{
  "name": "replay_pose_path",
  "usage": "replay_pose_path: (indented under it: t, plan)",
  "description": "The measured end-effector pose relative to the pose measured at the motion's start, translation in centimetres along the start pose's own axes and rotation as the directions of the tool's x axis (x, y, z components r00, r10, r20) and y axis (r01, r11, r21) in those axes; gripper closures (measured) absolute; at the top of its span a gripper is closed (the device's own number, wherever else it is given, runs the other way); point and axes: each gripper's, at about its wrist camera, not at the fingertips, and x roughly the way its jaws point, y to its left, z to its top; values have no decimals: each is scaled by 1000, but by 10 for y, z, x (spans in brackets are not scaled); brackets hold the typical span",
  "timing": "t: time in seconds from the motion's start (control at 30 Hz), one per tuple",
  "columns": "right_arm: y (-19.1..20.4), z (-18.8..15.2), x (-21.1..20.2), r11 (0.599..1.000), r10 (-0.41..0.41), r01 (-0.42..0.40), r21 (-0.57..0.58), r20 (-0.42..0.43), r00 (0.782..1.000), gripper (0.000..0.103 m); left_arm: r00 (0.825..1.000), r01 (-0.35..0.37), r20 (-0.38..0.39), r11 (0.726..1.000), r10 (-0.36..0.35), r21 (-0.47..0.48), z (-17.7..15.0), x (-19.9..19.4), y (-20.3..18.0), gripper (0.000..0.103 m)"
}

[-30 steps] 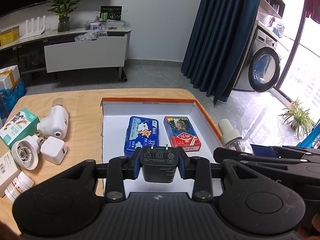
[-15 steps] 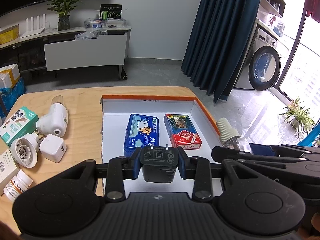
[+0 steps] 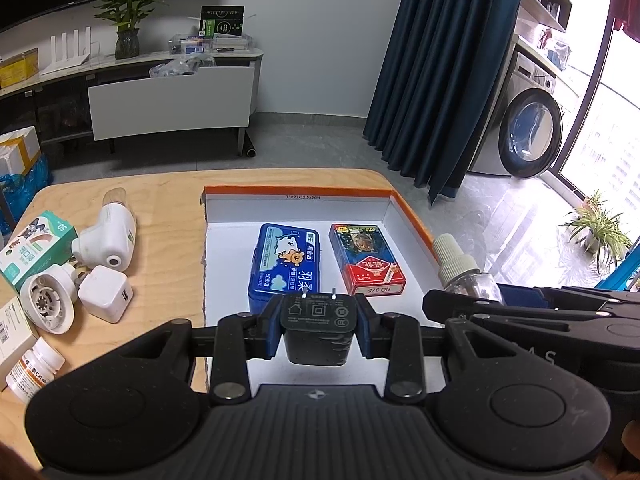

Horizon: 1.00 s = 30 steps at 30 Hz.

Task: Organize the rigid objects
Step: 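Hold the charger and glass bottle above the box beside the tin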

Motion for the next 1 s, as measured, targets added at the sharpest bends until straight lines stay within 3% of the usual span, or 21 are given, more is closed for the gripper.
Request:
replay_pose_path:
  t: [1.0]
  plan:
    - [-5,3,22,1000,-8,8,2,-43,999,43,999,-4,-35,1000,4,12,-2,13,3,66]
